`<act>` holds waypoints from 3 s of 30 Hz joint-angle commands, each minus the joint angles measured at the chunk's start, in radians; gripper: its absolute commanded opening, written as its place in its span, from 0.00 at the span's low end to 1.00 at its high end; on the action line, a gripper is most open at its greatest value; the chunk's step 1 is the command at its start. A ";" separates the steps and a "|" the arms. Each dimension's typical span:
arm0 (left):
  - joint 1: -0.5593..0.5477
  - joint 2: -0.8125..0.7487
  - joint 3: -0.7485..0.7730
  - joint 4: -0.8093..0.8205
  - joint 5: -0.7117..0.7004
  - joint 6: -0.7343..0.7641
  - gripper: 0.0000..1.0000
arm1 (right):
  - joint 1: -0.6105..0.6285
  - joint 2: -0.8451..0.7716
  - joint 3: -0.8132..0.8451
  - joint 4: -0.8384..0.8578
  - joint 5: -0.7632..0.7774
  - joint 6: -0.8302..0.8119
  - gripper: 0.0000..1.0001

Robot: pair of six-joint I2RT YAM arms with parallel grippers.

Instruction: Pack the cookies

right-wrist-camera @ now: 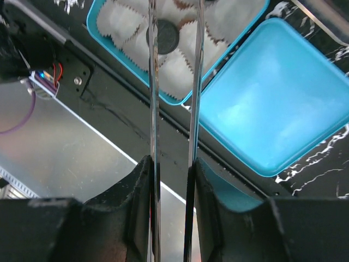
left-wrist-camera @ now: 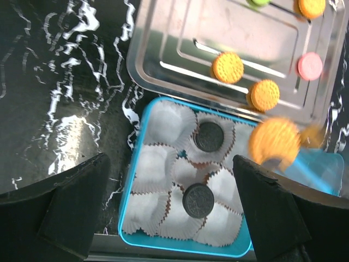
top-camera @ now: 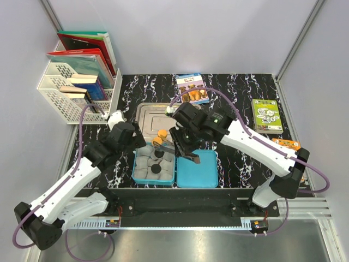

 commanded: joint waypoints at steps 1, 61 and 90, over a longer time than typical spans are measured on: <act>0.035 -0.016 0.053 -0.028 -0.057 -0.011 0.99 | 0.059 -0.010 -0.034 0.071 -0.004 0.050 0.20; 0.106 -0.121 -0.070 -0.016 0.024 0.018 0.99 | 0.099 -0.029 -0.239 0.200 0.059 -0.090 0.91; 0.106 -0.168 -0.094 -0.034 0.021 0.012 0.99 | 0.243 0.250 -0.250 0.395 0.140 -0.192 0.95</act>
